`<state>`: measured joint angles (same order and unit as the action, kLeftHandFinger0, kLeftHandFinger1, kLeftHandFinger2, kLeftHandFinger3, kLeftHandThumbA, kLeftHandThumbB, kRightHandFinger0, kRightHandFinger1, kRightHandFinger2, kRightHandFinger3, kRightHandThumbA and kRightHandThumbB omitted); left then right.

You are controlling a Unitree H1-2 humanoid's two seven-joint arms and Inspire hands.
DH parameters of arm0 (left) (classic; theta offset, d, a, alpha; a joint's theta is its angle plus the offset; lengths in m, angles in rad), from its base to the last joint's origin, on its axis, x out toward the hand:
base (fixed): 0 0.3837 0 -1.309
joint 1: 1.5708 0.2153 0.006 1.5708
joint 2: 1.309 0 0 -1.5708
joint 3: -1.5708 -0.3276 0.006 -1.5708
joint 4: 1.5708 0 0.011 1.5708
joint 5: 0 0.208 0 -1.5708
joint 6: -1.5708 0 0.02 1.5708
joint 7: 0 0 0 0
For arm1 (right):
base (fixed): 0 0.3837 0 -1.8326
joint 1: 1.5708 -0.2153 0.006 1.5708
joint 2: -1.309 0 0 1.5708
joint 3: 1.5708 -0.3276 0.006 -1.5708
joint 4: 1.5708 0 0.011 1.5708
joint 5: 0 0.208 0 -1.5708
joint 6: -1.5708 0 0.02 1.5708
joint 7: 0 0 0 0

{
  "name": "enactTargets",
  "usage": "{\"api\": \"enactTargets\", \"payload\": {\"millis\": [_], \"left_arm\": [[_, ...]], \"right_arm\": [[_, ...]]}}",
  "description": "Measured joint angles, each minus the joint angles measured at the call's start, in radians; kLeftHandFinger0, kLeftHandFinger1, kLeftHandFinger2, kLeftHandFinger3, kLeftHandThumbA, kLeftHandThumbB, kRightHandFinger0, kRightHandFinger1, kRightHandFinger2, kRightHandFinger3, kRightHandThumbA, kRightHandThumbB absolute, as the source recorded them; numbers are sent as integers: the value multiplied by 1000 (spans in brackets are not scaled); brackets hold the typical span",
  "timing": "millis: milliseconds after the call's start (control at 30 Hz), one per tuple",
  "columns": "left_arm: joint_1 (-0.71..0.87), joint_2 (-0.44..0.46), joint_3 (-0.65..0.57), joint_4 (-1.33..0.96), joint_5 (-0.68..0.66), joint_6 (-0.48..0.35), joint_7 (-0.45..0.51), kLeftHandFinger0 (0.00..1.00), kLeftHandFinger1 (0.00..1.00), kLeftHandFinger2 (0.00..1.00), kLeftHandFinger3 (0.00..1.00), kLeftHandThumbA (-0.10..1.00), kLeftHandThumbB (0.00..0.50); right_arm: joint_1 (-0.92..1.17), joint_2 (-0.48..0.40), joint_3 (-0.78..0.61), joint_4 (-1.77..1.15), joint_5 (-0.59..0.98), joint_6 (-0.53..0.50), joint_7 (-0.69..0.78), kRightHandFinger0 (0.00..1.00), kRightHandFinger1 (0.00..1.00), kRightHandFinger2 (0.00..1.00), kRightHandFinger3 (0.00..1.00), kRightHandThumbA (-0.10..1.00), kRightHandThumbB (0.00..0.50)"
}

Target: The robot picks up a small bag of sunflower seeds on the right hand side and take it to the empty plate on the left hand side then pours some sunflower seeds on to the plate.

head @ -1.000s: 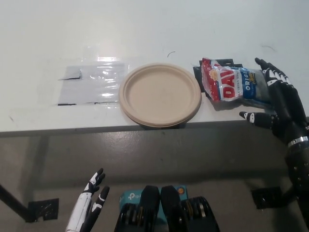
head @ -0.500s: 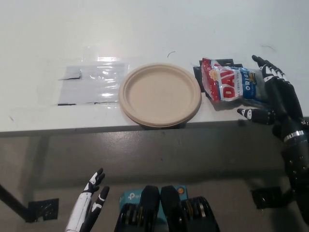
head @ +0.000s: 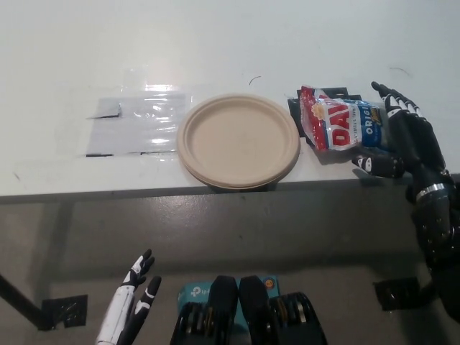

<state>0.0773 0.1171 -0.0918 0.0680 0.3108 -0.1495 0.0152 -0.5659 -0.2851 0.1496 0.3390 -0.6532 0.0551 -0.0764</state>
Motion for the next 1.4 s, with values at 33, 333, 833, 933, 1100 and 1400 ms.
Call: {"api": "enactTargets", "payload": {"millis": [33,333,833,933,1100,1400], "left_arm": [[0,0,0,0,0,0,0,1000,1000,1000,1000,1000,0],[0,0,1,0,1,0,0,1000,1000,1000,1000,1000,9],[-3,0,4,0,1,-2,0,1000,1000,1000,1000,1000,21],[-3,0,5,0,1,-3,0,1000,1000,1000,1000,1000,17],[-3,0,6,0,1,-3,0,1000,1000,1000,1000,1000,17],[-3,0,8,0,6,-3,0,1000,1000,1000,1000,1000,19]], "right_arm": [[-2,0,1,3,0,0,-2,1000,1000,1000,1000,970,357],[-12,1,27,25,-16,0,-28,1000,1000,1000,1000,947,356],[-29,3,45,133,-24,-5,-71,1000,1000,1000,1000,948,370],[-30,3,47,145,-24,-7,-80,1000,1000,1000,1000,947,368],[-40,3,52,164,-24,-7,-86,1000,1000,1000,1000,964,372],[-98,10,65,234,-25,-12,-111,1000,1000,1000,1000,947,364]]}}
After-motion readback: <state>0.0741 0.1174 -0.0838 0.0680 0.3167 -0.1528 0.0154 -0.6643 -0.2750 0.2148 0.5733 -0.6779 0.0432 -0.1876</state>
